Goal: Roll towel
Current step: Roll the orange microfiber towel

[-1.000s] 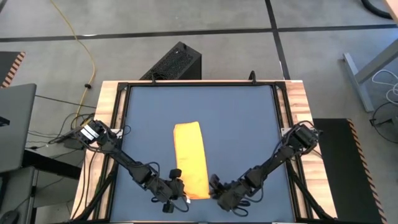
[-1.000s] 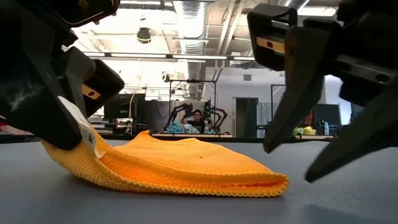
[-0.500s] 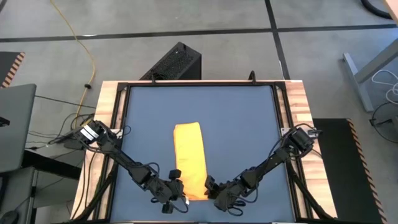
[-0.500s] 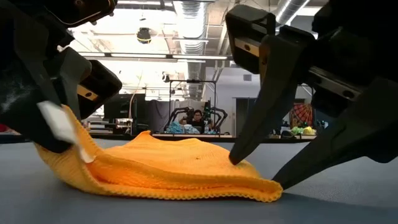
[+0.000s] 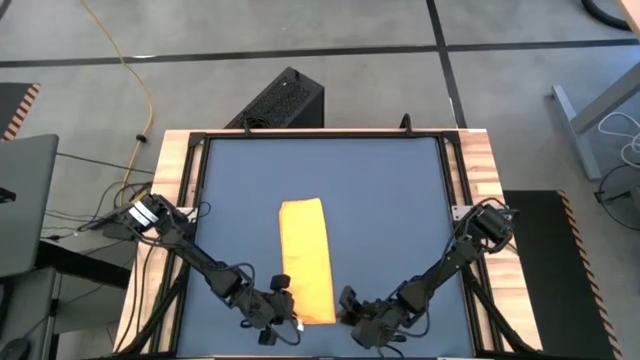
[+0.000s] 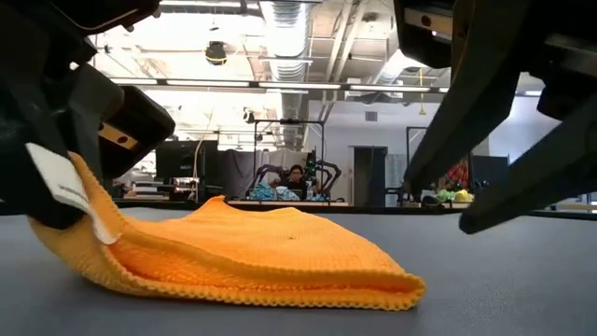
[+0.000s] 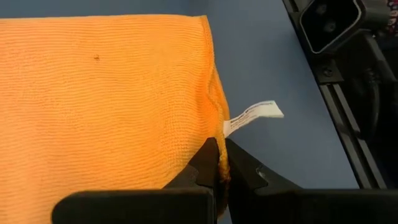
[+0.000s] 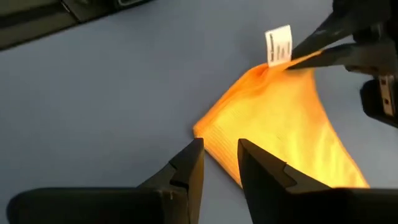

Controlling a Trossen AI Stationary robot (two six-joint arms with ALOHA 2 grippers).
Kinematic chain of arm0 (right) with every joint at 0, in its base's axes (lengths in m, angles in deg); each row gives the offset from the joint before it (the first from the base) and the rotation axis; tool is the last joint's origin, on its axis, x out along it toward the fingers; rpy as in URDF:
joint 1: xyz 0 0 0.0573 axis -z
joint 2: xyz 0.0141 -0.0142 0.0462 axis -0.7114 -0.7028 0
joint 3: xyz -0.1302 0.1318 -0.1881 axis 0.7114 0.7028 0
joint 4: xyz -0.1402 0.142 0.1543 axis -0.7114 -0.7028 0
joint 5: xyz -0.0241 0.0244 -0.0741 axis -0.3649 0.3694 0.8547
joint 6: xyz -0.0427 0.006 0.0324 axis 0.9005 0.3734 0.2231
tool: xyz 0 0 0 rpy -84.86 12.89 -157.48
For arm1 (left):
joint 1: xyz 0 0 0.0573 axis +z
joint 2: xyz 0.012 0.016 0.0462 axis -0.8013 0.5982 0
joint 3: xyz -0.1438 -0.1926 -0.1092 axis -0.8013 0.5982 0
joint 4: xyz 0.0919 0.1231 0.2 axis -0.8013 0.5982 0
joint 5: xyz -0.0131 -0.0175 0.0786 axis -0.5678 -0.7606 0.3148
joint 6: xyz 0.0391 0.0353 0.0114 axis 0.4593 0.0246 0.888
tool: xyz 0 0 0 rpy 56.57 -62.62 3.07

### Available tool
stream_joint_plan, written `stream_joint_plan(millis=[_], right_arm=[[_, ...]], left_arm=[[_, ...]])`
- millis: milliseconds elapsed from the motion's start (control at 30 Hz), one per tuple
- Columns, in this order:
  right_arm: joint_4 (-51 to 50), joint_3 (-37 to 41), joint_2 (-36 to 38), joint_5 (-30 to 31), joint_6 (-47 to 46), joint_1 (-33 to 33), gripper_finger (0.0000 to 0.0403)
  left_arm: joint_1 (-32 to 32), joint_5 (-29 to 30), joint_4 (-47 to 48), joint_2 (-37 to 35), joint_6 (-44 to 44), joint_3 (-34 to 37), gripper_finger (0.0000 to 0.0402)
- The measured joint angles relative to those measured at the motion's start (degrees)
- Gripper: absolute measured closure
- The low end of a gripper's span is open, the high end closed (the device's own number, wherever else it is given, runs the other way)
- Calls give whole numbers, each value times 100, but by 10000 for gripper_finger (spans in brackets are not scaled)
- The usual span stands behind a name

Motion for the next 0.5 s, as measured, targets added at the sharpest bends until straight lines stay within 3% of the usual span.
stream_joint_plan(millis=[500], right_arm=[[30, 2, 20, 186, -231, 50, 265]], left_arm=[[-2, 8, -55, 0, 86, 0, 401]])
